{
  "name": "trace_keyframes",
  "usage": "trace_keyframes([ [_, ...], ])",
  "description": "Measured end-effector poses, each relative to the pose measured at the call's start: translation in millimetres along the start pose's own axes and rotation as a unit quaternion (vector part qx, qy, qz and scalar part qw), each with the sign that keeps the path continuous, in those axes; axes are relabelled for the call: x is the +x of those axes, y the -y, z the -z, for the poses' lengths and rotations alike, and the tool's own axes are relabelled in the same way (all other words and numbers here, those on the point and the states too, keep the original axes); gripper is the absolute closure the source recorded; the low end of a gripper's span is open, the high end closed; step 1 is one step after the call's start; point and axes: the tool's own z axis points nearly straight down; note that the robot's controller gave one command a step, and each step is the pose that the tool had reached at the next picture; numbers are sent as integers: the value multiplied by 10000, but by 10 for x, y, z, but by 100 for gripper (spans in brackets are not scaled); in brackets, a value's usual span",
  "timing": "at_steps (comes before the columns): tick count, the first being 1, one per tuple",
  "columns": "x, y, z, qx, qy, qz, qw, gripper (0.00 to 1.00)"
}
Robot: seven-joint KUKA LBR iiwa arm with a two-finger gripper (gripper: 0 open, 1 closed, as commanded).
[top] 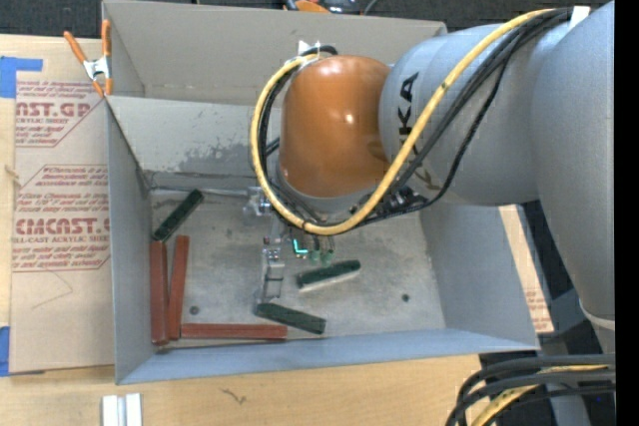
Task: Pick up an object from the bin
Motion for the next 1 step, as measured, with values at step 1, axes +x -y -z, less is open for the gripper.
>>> trace_keyframes([
  [1,258,520,-971,14,-16,-465,9989,0],
])
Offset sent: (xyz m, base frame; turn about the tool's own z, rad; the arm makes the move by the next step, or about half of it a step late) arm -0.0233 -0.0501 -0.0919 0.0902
